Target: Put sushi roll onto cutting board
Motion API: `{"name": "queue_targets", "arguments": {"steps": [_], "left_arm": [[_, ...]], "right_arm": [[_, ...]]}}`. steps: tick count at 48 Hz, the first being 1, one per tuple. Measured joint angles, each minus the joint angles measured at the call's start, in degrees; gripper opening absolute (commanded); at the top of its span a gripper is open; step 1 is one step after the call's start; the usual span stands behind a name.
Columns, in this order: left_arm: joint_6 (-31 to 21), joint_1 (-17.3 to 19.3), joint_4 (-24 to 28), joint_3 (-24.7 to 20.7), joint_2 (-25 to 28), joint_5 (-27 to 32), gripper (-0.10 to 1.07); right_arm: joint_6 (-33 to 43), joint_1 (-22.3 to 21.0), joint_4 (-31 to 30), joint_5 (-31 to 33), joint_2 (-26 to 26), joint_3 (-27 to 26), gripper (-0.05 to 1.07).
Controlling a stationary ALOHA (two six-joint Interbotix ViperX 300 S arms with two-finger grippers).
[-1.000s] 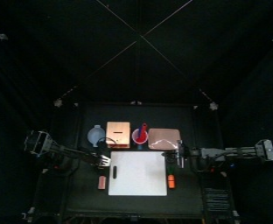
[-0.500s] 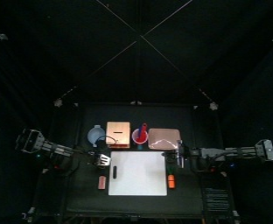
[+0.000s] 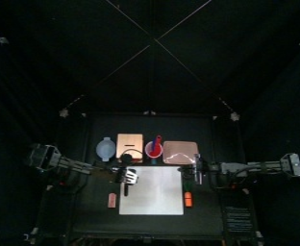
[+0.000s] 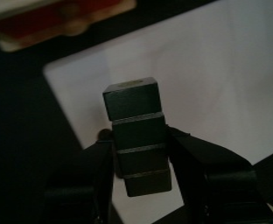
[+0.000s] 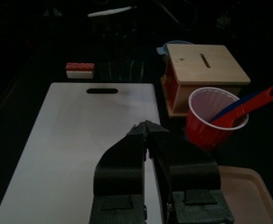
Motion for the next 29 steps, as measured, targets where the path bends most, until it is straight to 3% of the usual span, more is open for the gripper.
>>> {"name": "queue_targets", "arguments": {"steps": [15, 29], "left_arm": [[0.44, -0.26, -3.52, -13.54, 13.97, -0.53, 0.73], [0.18, -1.23, -7.82, -20.3, 20.74, -0.26, 0.74]], "right_arm": [[0.0, 0.09, 0.0, 0.09, -0.09, 0.0, 0.03], [0.0, 0.18, -0.53, 0.97, -0.35, 0.0, 0.03]]}}
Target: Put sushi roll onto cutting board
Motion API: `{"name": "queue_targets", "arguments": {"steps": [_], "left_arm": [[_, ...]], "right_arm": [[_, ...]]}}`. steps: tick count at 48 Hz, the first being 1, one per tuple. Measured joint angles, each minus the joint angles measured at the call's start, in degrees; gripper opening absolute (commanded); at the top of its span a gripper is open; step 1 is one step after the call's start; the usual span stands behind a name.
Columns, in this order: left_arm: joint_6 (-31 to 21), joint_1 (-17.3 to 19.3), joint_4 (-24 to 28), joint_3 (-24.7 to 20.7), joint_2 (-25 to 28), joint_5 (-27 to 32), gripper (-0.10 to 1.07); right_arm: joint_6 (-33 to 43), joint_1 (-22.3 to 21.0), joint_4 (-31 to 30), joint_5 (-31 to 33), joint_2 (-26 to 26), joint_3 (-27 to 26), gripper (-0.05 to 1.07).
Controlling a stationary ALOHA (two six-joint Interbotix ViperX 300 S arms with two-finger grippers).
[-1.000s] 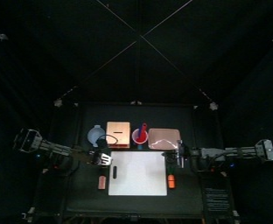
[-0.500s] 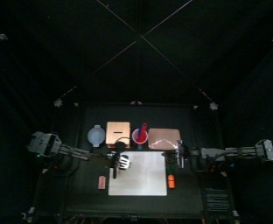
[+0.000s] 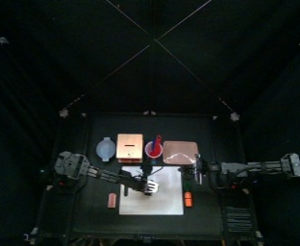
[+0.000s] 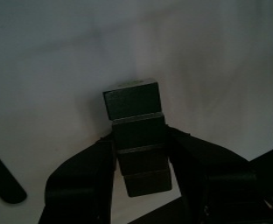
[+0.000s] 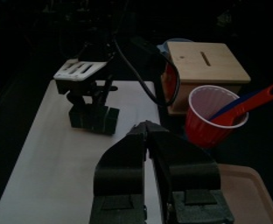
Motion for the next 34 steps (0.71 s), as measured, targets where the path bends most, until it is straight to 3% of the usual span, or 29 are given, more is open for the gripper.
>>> {"name": "queue_targets", "arguments": {"steps": [10, 24, 34], "left_arm": [[-0.18, 0.26, -0.26, -2.99, 2.81, 3.52, 0.76], [-0.09, 0.44, -0.35, -5.36, 4.13, 6.15, 0.97], [0.88, 0.44, 0.44, -6.24, 4.22, 7.47, 1.0]], "right_arm": [[0.0, 0.0, -1.05, 0.0, 0.0, 0.0, 0.04], [0.0, -0.09, -1.23, 2.37, -0.09, 0.26, 0.04], [0.0, 0.0, -1.23, 3.16, -0.09, 0.44, 0.04]]}}
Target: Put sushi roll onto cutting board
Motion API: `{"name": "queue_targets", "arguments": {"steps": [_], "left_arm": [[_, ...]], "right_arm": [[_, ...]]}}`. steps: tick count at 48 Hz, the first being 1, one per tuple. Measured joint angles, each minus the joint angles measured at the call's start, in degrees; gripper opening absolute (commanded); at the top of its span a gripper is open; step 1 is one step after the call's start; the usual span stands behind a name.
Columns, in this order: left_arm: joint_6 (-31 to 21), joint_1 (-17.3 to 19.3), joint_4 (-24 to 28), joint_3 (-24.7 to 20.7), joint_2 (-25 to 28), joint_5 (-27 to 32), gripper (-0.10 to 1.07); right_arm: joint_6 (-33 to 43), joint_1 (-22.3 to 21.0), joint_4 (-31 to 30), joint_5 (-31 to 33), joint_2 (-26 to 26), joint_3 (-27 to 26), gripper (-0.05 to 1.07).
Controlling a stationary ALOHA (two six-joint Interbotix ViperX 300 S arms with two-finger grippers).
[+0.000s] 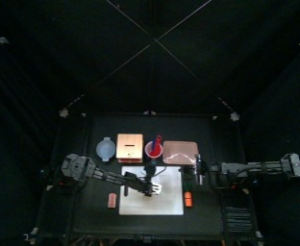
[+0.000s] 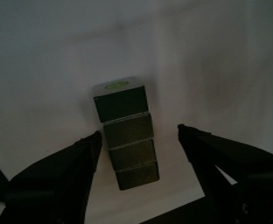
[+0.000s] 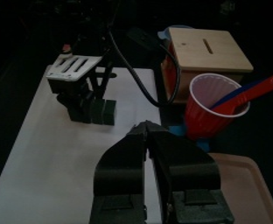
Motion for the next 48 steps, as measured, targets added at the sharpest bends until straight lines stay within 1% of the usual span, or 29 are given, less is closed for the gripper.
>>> {"name": "queue_targets", "arguments": {"steps": [5, 11, 15, 19, 27, 32, 38, 43, 48], "left_arm": [[2.02, 0.0, 2.81, 0.0, -1.05, 1.49, 1.0], [6.33, 0.0, 7.29, 0.09, -5.27, 3.6, 1.0], [9.93, 0.0, 10.46, 0.09, -8.7, 5.98, 1.0], [14.77, -0.09, 12.74, 0.7, -11.51, 7.91, 0.99], [23.73, -0.7, 14.41, 3.08, -16.17, 8.79, 1.0], [29.53, -0.88, 15.38, 5.19, -18.28, 8.79, 1.0], [34.1, -1.05, 17.23, 7.38, -19.86, 8.09, 1.0], [37.53, -1.05, 19.86, 9.84, -21.97, 5.36, 0.99], [38.76, -1.23, 24.08, 13.45, -25.75, 0.53, 0.99]], "right_arm": [[0.0, 0.0, 0.0, 0.18, -0.09, 0.0, 0.03], [0.0, 0.0, 0.0, 0.53, -0.09, 0.0, 0.04], [0.0, 0.0, 0.09, 0.79, -0.18, 0.0, 0.03], [0.0, -0.09, 0.18, 0.88, -0.18, -0.09, 0.04], [0.09, -0.09, 0.88, 0.88, -0.26, -0.18, 0.03], [0.09, 0.0, 1.85, 0.88, -0.26, -0.18, 0.03], [0.09, -0.18, 3.43, 0.88, -0.26, -0.18, 0.03], [0.09, -0.44, 3.96, 0.88, -0.26, -0.35, 0.03], [0.09, -0.79, 4.13, 0.88, -0.26, -0.7, 0.03]]}}
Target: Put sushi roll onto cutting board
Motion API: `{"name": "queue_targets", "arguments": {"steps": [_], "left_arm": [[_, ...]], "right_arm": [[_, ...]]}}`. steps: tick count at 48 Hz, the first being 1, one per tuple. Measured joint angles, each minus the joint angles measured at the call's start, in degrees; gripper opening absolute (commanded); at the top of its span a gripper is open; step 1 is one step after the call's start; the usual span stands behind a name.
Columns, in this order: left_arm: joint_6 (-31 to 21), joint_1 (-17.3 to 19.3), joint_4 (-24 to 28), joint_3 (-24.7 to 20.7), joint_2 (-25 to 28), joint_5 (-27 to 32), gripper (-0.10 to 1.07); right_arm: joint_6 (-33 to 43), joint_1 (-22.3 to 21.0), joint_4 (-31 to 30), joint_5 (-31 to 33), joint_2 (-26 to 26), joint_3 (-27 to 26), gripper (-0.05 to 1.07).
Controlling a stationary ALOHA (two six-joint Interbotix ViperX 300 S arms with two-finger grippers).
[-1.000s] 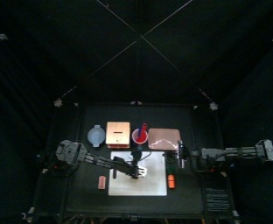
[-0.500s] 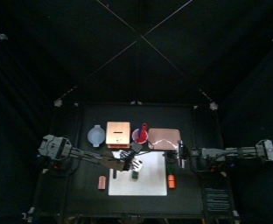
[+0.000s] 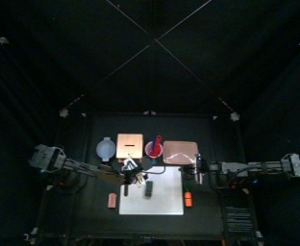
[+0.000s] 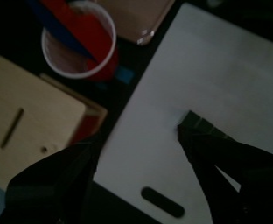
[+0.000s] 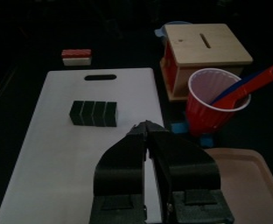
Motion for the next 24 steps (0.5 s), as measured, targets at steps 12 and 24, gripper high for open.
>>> {"name": "queue_targets", "arguments": {"steps": [12, 24], "left_arm": [[0.26, -0.88, 10.37, 15.73, -16.08, -22.32, 0.99], [-0.35, 1.05, 16.08, 31.46, -29.79, -39.81, 0.99]], "right_arm": [[0.0, -0.44, 0.53, 0.0, 0.0, -0.97, 0.03], [0.0, -1.05, 1.76, 0.09, 0.0, -1.23, 0.03]]}}
